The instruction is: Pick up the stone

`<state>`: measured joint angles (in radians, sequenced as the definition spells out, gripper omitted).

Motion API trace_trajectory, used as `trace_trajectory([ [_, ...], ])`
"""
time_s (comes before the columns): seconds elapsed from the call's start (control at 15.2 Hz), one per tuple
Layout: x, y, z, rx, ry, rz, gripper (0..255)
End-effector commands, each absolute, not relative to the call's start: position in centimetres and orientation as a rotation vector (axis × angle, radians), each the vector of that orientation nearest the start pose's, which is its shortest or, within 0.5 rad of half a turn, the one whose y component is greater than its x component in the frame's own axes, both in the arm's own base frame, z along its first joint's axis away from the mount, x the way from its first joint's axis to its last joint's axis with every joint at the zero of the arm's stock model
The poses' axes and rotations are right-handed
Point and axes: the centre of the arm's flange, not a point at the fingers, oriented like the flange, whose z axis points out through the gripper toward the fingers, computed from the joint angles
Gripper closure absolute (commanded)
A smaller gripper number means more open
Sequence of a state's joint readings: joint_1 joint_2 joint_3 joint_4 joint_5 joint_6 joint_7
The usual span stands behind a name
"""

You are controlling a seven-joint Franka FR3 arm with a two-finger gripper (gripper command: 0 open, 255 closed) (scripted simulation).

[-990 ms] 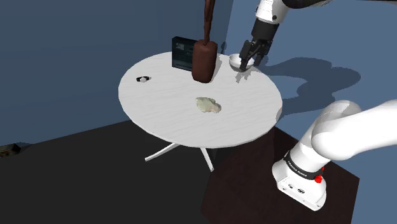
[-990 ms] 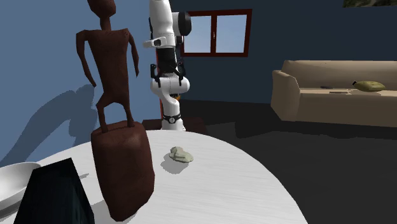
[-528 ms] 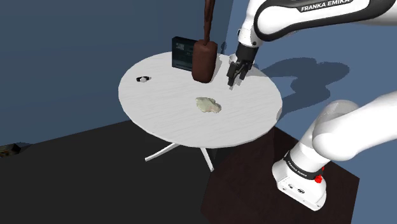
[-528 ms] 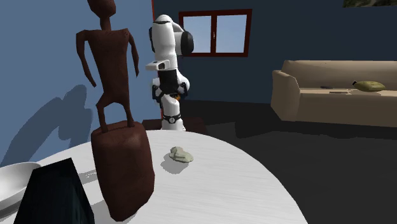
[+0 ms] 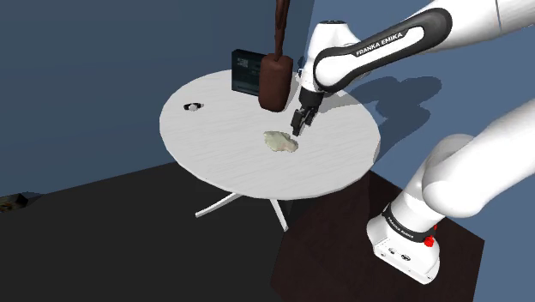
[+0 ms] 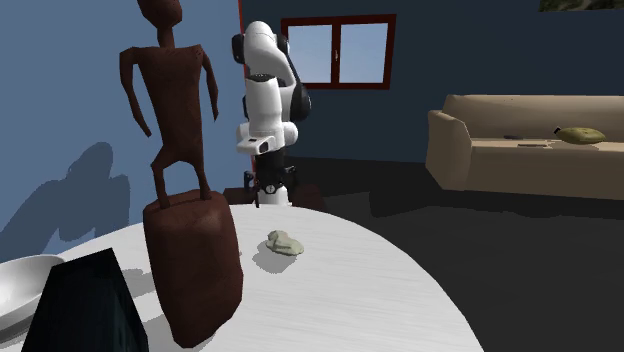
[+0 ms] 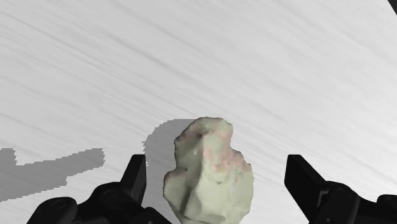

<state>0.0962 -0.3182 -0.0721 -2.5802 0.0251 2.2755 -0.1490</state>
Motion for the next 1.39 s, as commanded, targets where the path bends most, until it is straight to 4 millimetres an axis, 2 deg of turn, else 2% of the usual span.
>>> trace_trajectory([
  [0.0,42.7,1.5,34.5,-3.09,-0.302,-0.022,0],
  [0.13,43.7,1.8,32.0,-3.089,-0.354,-0.017,0],
  [0.66,43.9,1.9,27.5,-3.089,-0.365,-0.016,0],
  [0.79,43.9,1.9,27.5,-3.089,-0.365,-0.016,0],
  [0.86,43.9,1.9,27.6,-3.089,-0.365,-0.016,255],
  [1.32,43.9,1.9,27.6,-3.089,-0.365,-0.016,255],
])
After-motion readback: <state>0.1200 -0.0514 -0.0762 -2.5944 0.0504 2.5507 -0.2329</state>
